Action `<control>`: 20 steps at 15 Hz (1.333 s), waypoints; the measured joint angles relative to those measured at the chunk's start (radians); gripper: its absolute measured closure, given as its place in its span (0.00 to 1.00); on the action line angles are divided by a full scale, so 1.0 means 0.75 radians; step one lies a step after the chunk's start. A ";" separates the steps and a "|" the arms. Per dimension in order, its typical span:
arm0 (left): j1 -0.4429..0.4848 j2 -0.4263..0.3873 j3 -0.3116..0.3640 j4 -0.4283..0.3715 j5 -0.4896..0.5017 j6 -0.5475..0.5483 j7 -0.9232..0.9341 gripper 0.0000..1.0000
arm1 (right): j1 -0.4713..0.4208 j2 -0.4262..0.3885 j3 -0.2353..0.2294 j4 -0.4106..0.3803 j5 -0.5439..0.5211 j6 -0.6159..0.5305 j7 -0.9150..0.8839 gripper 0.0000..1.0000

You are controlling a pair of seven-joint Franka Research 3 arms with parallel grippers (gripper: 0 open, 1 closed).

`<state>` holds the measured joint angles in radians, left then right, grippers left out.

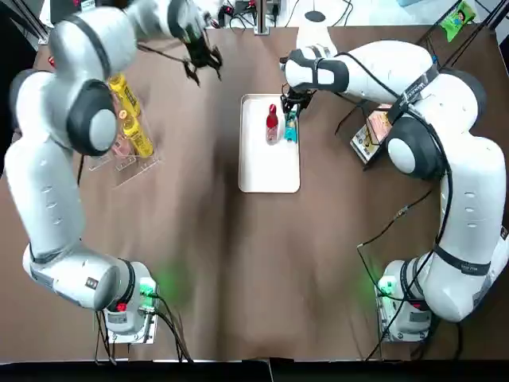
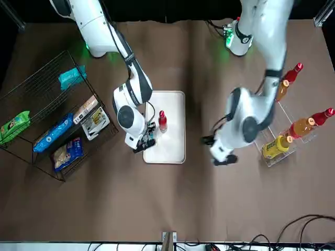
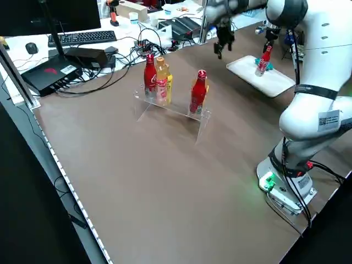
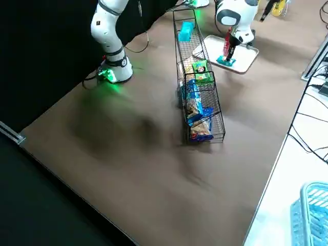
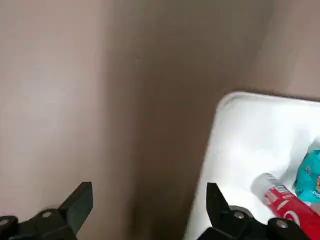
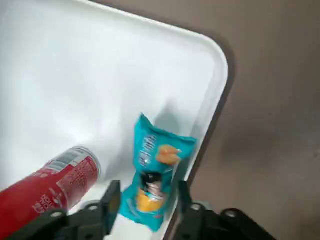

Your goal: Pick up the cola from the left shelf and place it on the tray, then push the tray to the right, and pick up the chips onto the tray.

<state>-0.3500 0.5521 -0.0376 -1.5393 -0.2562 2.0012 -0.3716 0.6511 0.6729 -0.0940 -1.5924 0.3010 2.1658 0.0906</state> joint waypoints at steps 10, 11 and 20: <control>0.147 -0.575 0.001 0.002 0.389 -0.519 0.100 0.00 | -0.186 -0.141 -0.026 0.066 0.041 -0.245 -0.146 0.28; 0.168 -0.618 0.001 0.001 0.389 -0.567 0.140 0.00 | -0.235 -0.195 -0.028 0.070 0.041 -0.301 -0.172 0.27; 0.341 -0.759 -0.013 -0.001 0.387 -0.641 0.237 0.00 | -0.546 -0.559 -0.051 0.073 -0.135 -0.513 -0.257 0.00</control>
<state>-0.0945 -0.0171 -0.0474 -1.5404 0.0339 1.5204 -0.1938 0.2413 0.2534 -0.1320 -1.5374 0.1995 1.7808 -0.1023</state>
